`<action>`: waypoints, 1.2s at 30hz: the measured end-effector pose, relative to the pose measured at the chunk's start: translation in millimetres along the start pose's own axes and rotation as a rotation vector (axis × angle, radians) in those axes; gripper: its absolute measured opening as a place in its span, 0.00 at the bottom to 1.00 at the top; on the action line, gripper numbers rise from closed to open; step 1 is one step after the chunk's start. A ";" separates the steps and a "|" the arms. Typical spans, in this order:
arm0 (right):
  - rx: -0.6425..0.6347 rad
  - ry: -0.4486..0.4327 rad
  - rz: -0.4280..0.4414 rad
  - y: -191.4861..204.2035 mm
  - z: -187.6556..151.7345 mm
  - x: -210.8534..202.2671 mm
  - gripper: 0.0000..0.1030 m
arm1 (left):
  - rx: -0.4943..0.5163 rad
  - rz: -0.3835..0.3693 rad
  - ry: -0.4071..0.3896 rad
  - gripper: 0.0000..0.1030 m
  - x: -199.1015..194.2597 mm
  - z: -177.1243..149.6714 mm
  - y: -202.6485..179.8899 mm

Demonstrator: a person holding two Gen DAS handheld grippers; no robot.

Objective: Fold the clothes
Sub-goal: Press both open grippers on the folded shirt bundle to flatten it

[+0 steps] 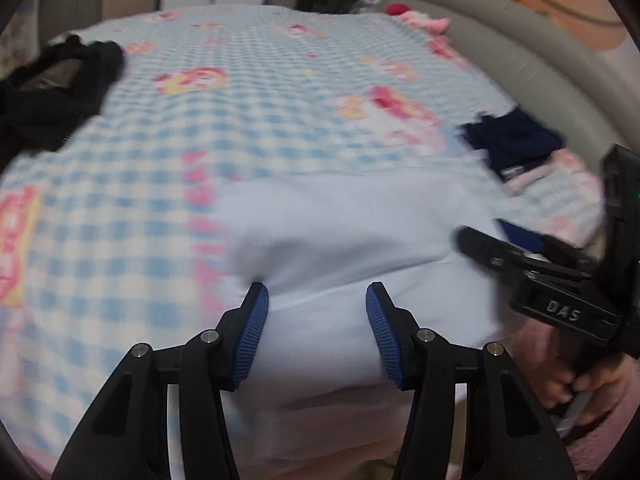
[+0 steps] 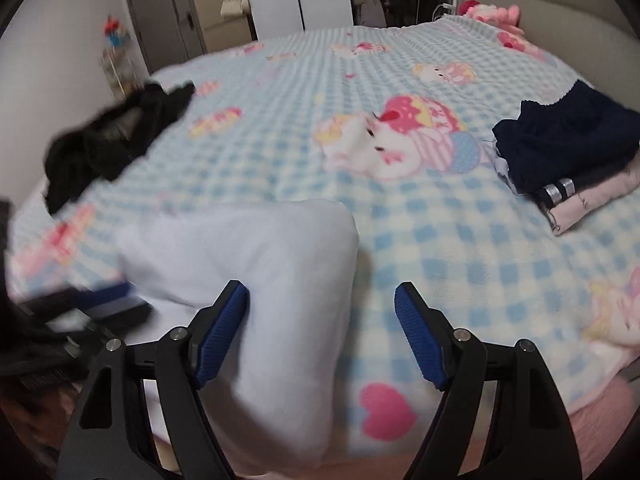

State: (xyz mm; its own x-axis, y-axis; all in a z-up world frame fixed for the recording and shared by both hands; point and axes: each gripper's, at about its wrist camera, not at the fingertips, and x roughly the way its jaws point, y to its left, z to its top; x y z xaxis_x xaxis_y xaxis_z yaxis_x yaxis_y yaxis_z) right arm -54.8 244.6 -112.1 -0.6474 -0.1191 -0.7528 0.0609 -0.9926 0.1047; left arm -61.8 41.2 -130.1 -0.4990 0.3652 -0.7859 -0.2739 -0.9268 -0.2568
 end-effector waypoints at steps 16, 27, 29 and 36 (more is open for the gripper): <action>0.012 -0.049 -0.011 -6.3 50.8 -3.3 0.75 | 0.099 -0.082 -0.052 0.60 13.7 58.6 -34.9; 0.070 0.027 0.030 -19.7 9.4 38.4 0.78 | 0.043 -0.108 0.001 0.57 46.8 30.5 -22.3; 0.070 0.022 0.033 -21.4 5.9 37.8 0.78 | -0.004 -0.134 -0.009 0.45 39.8 30.4 -10.9; 0.103 0.013 0.067 -27.7 7.0 33.1 0.78 | -0.079 -0.088 -0.031 0.25 8.9 22.1 18.0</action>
State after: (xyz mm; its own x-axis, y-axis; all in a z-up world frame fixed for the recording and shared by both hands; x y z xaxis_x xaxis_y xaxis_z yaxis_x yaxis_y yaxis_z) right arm -83.2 268.3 -135.3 -0.6342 -0.1860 -0.7504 0.0249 -0.9750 0.2207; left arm -89.3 29.7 -129.3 -0.5010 0.4472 -0.7410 -0.2525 -0.8945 -0.3690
